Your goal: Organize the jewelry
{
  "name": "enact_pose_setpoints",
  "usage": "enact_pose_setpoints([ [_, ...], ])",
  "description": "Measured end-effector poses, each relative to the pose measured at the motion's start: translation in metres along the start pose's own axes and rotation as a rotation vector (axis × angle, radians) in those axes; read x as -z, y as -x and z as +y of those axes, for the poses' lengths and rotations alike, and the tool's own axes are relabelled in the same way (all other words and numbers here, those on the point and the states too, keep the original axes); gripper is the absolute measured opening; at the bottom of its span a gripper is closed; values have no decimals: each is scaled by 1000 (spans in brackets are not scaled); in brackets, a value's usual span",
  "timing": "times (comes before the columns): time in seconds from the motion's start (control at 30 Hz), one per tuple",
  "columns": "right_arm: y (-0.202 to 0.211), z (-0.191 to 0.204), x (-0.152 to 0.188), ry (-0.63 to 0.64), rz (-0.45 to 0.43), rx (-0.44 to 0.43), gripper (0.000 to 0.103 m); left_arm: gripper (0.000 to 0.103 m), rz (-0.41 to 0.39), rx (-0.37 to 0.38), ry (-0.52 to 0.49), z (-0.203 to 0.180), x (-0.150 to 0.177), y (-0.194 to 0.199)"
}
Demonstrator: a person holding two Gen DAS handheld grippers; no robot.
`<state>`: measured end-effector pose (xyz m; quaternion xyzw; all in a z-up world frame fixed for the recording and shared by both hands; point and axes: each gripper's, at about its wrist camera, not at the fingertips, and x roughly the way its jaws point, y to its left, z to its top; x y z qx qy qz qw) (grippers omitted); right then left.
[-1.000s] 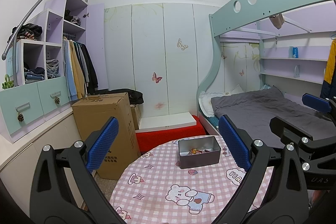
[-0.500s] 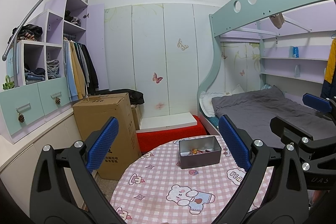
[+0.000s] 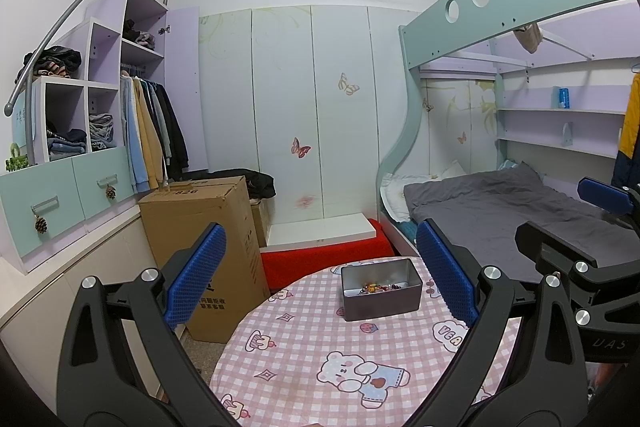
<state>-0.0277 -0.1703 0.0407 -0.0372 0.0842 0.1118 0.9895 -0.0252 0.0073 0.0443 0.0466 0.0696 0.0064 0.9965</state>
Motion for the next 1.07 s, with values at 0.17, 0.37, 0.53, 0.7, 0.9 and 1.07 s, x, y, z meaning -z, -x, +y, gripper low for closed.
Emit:
enact_pose_setpoints([
  [0.17,1,0,0,0,1,0,95,94,1,1,0,1,0,0],
  [0.37,0,-4,1,-4,5,-1,95,94,5,1,-2,4,2,0],
  [0.53,0,-10,6,-9,13,0,95,94,14,1,-6,2,3,-5],
  [0.7,-4,-13,8,-14,25,1,95,94,27,3,-9,1,4,-10],
  [0.9,-12,-14,10,-18,45,1,95,94,48,2,-16,-2,7,-20],
  [1.07,-22,-15,14,-23,68,0,95,94,70,2,-20,-4,12,-29],
])
